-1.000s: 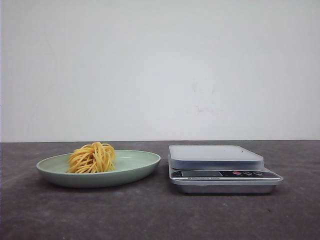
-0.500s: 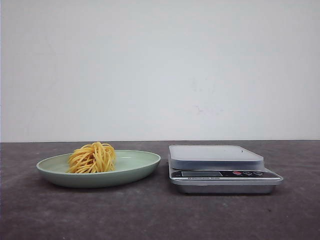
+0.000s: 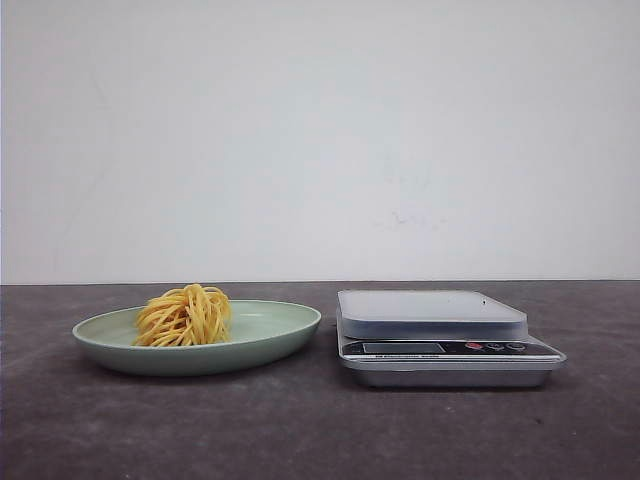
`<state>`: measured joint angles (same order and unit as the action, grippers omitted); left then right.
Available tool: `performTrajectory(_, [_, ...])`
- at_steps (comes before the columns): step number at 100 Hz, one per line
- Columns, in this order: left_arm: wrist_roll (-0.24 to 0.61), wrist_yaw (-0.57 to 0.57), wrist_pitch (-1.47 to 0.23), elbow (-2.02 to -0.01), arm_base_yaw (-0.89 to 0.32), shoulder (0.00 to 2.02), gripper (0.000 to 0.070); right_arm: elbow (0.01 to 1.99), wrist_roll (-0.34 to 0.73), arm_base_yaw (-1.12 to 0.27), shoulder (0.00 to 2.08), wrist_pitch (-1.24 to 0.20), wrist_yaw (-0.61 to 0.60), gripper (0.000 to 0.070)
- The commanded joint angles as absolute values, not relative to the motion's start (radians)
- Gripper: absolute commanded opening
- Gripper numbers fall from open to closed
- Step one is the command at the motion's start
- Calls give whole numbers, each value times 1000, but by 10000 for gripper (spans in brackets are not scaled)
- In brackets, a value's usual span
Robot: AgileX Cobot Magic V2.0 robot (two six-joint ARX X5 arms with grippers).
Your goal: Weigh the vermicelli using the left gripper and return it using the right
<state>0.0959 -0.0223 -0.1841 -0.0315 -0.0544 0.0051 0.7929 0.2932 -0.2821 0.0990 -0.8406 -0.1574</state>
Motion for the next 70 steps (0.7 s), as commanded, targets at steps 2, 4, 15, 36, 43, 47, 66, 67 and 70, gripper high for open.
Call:
performTrajectory(2, [87, -19, -188, -14, -53, 3, 4, 800, 303, -285, 100, -830, -157, 2])
performTrajectory(4, [87, -19, -188, -14, -53, 3, 4, 800, 303, -285, 100, -830, -157, 2])
performTrajectory(15, [87, -19, -188, -14, -53, 3, 4, 800, 303, -285, 100, -830, -157, 2])
performTrajectory(36, [87, -19, -188, -14, -53, 4, 4, 800, 179, -285, 100, -815, -138, 2])
performTrajectory(43, [87, -19, -188, -14, -53, 3, 4, 798, 128, -274, 100, -775, -108, 2])
performTrajectory(47, [87, -19, -188, -14, -53, 3, 4, 795, 91, -249, 100, -751, -96, 2])
performTrajectory(66, [87, -19, -188, -14, -53, 3, 4, 697, -19, -91, 80, -627, -73, 2])
performTrajectory(67, [87, -19, -188, -14, -53, 3, 4, 688, -22, -84, 76, -620, -71, 2])
performTrajectory(70, [87, -20, -188, -14, -53, 3, 4, 657, -30, -62, 64, -597, -72, 2])
